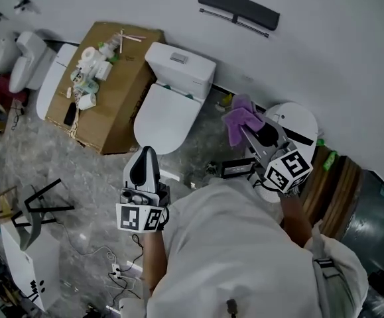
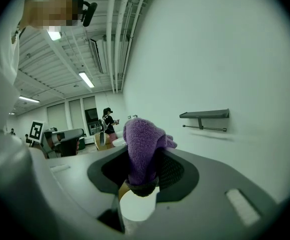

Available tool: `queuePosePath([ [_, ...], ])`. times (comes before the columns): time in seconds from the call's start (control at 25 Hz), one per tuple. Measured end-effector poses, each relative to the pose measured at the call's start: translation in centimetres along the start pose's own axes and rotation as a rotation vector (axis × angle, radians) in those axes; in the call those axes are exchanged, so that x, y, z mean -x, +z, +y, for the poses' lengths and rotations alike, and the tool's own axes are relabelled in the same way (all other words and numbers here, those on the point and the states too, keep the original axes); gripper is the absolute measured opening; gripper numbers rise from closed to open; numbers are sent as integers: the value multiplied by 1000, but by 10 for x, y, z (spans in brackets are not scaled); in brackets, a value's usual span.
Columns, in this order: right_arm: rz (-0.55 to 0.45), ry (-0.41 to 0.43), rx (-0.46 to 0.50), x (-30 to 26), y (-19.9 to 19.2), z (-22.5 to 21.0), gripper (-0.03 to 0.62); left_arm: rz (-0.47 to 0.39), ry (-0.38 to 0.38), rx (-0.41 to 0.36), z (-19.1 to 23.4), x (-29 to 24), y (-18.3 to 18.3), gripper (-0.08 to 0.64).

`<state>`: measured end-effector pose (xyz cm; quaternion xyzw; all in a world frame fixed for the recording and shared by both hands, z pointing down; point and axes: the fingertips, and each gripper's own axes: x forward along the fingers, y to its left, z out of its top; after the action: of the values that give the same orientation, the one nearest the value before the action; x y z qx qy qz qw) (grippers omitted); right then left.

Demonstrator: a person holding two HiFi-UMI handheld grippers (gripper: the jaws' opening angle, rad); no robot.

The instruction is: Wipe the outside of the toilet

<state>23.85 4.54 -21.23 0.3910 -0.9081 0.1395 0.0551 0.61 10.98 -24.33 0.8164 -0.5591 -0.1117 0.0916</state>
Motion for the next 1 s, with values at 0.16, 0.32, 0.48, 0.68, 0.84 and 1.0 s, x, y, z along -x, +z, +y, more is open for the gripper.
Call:
queuePosePath([
  [0.16,33,35,-10,-14,-1,-16,144,6,29,-3,3,-14,-3,5],
  [0.32,61,32,-21,-35,-6,-33,144,9,32,-9,17,-34,-7,6],
  [0.48,94,13,1,-56,-4,-39,144,21,17,7,39,-52,-13,6],
  [0.68,145,-25,62,-80,11,-49,144,7,-36,54,67,-97,-8,6],
  [0.84,192,-73,64,-107,15,-62,144,4,-89,41,84,-125,0,5],
  [1.0,205,-78,73,-135,22,-54,146,2,-101,57,111,-134,6,5],
])
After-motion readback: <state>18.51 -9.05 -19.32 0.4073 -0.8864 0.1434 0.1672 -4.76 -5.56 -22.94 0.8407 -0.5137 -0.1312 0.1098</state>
